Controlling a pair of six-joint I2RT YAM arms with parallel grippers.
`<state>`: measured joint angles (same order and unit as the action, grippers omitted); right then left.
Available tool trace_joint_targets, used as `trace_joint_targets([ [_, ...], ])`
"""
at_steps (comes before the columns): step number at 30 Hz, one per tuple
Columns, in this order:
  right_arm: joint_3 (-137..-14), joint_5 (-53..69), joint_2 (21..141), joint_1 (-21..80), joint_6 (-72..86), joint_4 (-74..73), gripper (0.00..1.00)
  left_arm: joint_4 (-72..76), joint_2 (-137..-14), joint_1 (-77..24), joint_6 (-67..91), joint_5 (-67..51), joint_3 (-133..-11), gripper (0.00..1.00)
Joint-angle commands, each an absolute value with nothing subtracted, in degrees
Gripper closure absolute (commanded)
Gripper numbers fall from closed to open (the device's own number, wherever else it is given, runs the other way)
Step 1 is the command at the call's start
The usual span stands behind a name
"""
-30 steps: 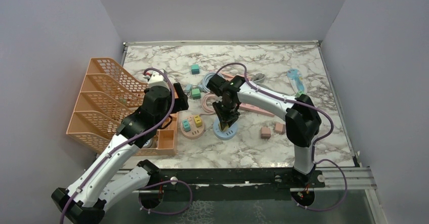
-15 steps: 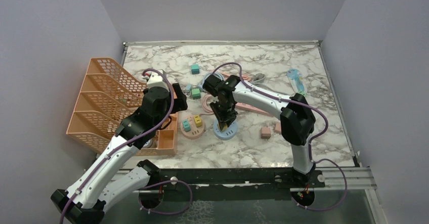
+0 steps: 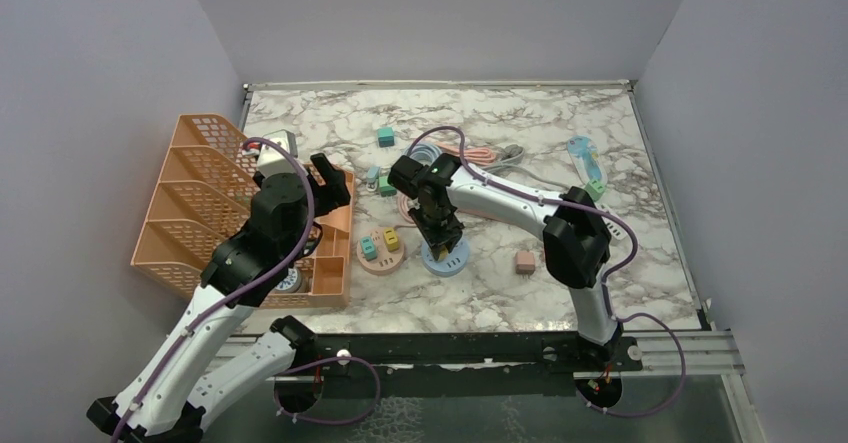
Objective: Insert the plug
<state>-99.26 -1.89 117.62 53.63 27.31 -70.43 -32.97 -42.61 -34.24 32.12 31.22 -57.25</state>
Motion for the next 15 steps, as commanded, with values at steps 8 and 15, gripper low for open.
trace_joint_targets([
  [8, -97.68, -3.76, 129.49, 53.7, 27.82, -64.17, 0.99, -33.89, -41.29, -34.01, 30.58, 35.9, -59.39, 0.27],
  [15, -105.11, -3.76, 133.38, 53.7, 28.04, -66.02, 0.99, -34.02, -41.73, -34.01, 30.53, 36.12, -59.29, 0.27],
])
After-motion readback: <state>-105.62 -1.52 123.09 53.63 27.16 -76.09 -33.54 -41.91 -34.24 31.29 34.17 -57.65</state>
